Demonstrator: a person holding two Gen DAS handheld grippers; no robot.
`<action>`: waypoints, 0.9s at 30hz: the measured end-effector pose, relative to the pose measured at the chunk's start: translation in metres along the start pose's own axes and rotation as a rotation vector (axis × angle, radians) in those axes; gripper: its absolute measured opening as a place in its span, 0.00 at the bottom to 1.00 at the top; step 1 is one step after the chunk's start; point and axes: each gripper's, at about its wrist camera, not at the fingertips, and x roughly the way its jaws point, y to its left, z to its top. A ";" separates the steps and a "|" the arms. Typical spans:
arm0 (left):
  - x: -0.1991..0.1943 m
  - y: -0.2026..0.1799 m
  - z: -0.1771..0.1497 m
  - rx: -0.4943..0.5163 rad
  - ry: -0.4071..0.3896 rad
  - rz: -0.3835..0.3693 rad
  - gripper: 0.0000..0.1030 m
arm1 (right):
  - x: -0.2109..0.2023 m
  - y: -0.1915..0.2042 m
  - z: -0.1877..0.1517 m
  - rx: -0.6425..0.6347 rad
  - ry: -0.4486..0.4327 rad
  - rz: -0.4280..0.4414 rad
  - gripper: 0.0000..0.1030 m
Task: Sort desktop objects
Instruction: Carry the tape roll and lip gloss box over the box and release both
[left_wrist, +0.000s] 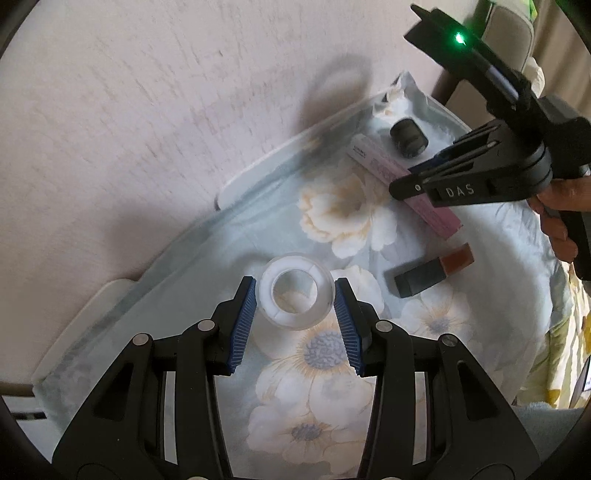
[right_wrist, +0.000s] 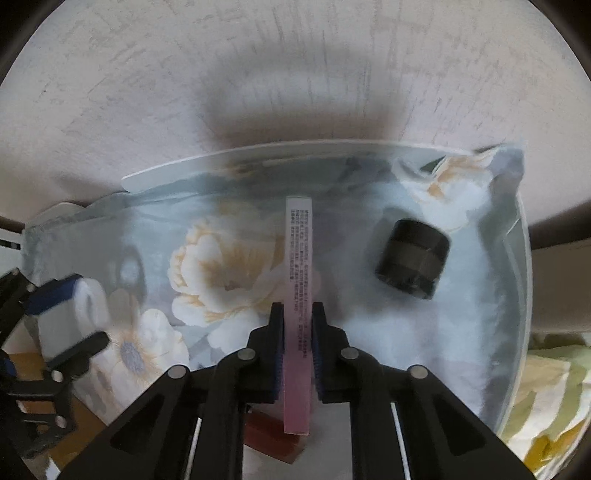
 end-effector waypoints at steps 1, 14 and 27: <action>-0.006 0.003 0.000 -0.003 -0.005 0.002 0.39 | -0.005 0.001 -0.002 -0.007 -0.002 0.007 0.12; -0.141 0.039 -0.054 -0.129 -0.093 0.109 0.39 | -0.115 0.107 -0.043 -0.339 -0.076 0.094 0.12; -0.229 0.082 -0.226 -0.473 -0.065 0.285 0.39 | -0.119 0.308 -0.120 -0.822 0.056 0.276 0.12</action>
